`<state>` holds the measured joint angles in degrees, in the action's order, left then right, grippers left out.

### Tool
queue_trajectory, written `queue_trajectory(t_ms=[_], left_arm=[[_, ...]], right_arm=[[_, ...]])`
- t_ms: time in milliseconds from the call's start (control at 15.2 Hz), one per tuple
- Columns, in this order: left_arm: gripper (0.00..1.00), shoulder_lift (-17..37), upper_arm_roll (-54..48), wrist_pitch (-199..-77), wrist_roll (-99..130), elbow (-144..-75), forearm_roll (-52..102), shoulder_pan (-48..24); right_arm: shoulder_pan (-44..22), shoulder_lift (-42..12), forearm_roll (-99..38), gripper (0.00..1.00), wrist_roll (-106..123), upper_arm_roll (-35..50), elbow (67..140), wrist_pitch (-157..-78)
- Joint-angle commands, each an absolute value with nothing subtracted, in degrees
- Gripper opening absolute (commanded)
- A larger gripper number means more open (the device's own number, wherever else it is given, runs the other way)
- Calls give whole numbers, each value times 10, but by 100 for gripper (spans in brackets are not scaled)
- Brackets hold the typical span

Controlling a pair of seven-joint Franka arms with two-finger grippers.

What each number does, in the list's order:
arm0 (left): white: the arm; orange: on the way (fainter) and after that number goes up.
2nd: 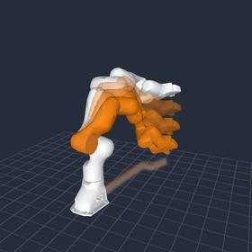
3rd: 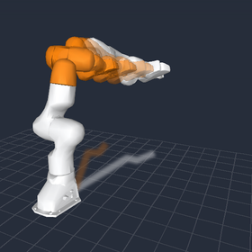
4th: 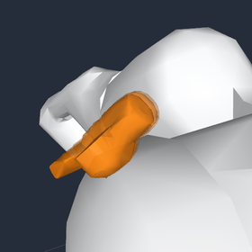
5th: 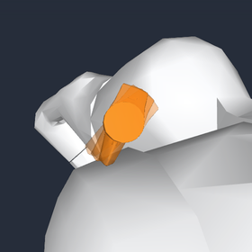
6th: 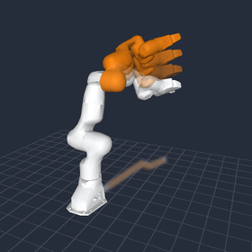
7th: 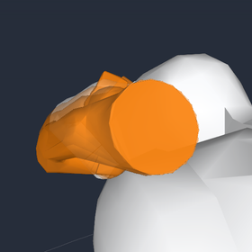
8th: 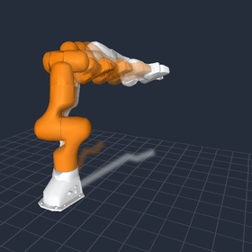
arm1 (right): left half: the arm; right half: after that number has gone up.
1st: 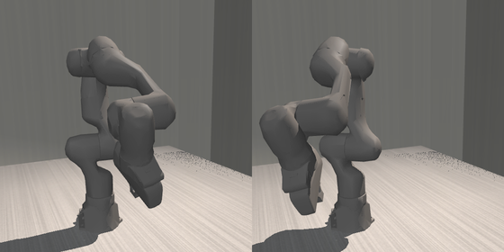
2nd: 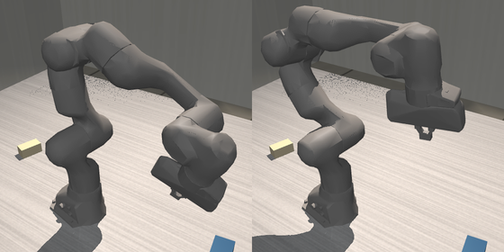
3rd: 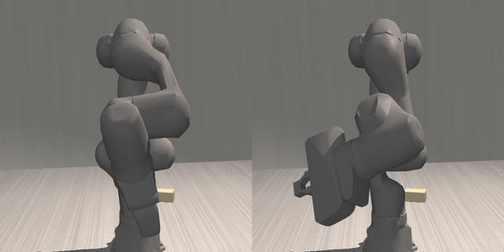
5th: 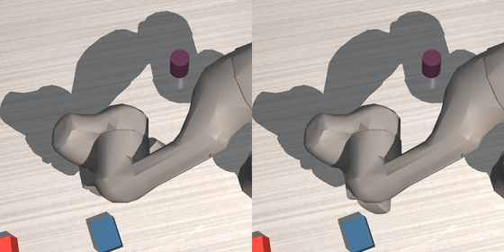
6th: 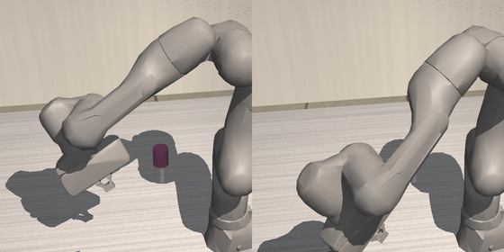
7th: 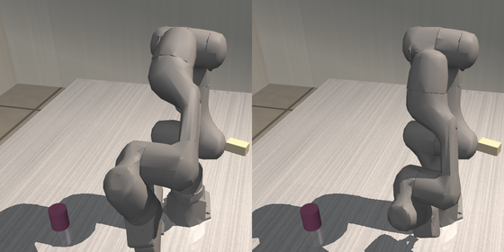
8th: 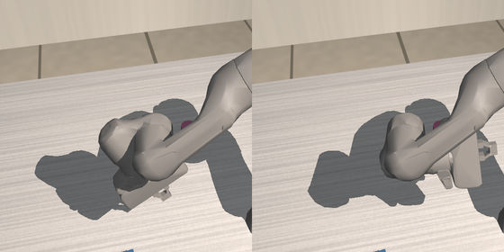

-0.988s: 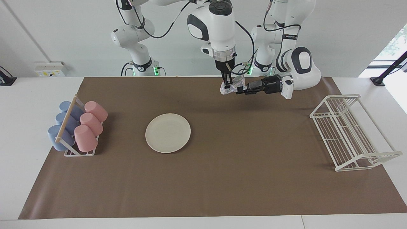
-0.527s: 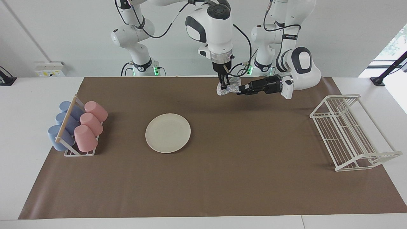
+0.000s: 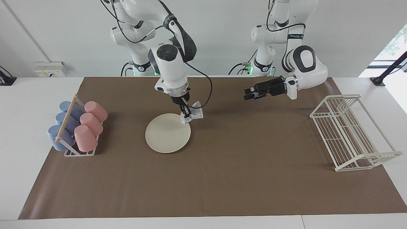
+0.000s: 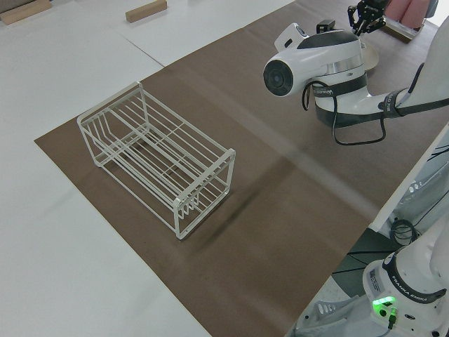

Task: Wipe plate with sponge

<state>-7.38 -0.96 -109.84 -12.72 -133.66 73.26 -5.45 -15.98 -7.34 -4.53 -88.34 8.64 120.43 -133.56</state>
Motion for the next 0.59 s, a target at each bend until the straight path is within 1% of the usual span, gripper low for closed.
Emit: queue_trajectory(t_ms=[0,132,329,527], left_arm=[[100,-81,-12,-1121,-77,-1308,636,-53],[100,-76,-12,-1125,-51,-1289,552,-53],[100,-77,-13,-1136,-21,-1282,439,-54],[100,-77,-13,-1136,-18,-1276,402,-53]], right_arm=[[-149,-54,-44,0,-868,94,1253,-1375],[-149,-71,-44,0,-867,94,1253,-1376],[-140,-91,-44,0,-841,94,1252,-1382],[-116,-104,-44,0,-792,94,1255,-1396]])
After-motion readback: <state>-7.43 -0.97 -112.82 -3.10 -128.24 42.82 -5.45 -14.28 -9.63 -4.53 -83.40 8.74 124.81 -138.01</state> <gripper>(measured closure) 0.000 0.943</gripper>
